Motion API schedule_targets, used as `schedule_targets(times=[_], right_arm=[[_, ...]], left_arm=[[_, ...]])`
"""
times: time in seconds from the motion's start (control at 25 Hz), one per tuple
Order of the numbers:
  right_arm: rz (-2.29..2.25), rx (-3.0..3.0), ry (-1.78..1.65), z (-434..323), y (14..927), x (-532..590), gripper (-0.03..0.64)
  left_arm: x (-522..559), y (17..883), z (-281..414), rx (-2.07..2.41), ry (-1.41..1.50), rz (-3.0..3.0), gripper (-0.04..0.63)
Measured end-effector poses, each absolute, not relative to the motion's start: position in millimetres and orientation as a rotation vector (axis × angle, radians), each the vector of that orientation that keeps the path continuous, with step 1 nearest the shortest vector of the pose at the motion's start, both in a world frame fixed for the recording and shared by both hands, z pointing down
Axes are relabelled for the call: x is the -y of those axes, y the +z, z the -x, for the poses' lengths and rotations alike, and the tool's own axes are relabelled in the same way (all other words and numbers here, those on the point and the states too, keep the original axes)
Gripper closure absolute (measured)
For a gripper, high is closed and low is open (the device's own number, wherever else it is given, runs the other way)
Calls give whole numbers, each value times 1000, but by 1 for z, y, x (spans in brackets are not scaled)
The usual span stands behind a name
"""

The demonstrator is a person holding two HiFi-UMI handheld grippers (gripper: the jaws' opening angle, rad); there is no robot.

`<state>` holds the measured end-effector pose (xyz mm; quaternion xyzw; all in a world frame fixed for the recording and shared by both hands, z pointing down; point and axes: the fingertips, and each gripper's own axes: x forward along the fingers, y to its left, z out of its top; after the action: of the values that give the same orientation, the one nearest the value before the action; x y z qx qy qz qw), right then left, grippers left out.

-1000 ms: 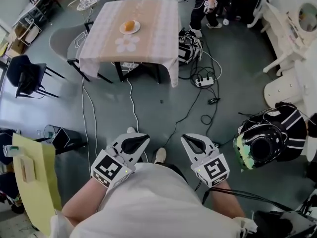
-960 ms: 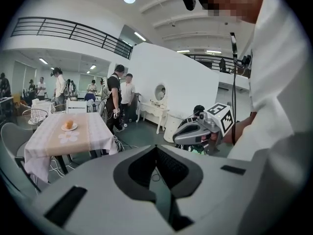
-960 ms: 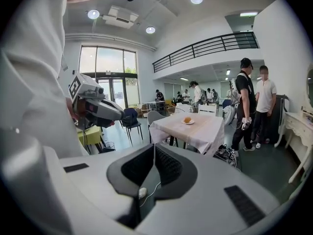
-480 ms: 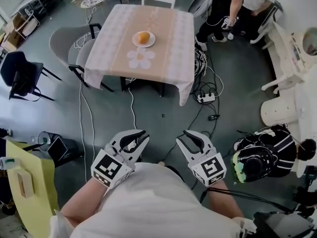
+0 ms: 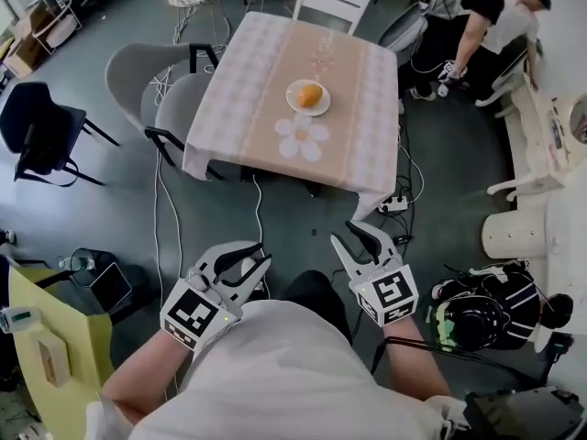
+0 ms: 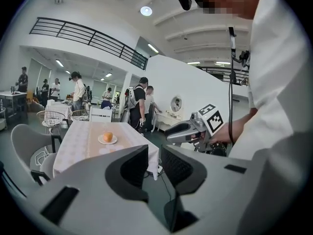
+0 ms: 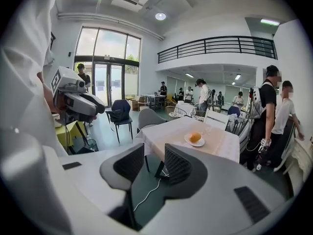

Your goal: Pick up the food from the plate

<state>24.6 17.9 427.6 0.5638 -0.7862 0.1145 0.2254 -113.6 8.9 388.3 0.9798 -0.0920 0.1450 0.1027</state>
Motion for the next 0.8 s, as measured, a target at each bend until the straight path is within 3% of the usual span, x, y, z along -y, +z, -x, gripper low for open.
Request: schedule_targets(times=[0.44,0.8], right_arm=[[-1515,2181,402,-59,470,115,439],[-1444,2203,569,-143,527,245,390]], left_arm=[[86,397,111,512,403,-2828,514],[176,371,42,729,400,-2779,514]])
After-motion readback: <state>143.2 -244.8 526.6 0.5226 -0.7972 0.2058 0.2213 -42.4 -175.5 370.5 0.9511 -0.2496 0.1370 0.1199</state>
